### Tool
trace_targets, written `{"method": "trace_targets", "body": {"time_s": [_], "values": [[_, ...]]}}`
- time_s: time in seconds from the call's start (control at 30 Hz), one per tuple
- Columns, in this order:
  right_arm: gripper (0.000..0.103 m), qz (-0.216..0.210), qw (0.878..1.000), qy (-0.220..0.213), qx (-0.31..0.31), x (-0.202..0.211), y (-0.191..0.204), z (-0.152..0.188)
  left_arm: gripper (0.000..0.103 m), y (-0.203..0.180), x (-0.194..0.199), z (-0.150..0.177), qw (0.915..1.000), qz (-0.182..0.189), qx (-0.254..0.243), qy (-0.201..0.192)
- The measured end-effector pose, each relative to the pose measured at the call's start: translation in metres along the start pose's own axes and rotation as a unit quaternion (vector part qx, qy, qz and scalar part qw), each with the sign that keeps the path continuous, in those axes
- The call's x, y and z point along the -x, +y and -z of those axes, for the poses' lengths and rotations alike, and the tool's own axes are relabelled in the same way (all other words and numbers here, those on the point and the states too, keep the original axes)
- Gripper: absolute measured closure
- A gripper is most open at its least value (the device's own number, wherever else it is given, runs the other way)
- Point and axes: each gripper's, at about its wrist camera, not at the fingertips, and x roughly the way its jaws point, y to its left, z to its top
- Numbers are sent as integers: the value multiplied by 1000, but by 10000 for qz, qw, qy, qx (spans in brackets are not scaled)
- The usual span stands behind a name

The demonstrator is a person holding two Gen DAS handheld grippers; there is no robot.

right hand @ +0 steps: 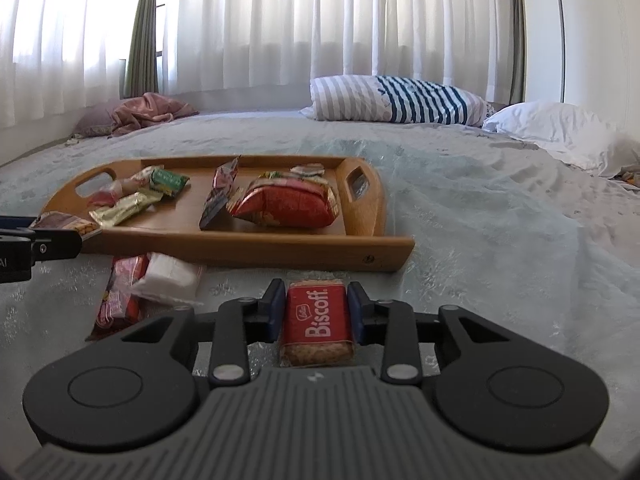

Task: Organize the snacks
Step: 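Lift the peanut bar and Biscoff pack and carry both over the tray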

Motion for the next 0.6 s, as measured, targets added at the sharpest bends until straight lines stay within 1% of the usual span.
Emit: {"method": "trace_targets", "body": {"time_s": [0.1,0.37,0.6], "values": [[65,3,10000,-86,-5,5,-1,-6,55,2,1,-4,10000,-11,11,-30],[65,-54,9997,-42,-219,4,-6,-26,55,11,-3,-18,9999,-57,102,-68],[65,-187,9995,-149,-221,-7,-4,-59,55,24,-16,-38,9996,16,266,-22]]}}
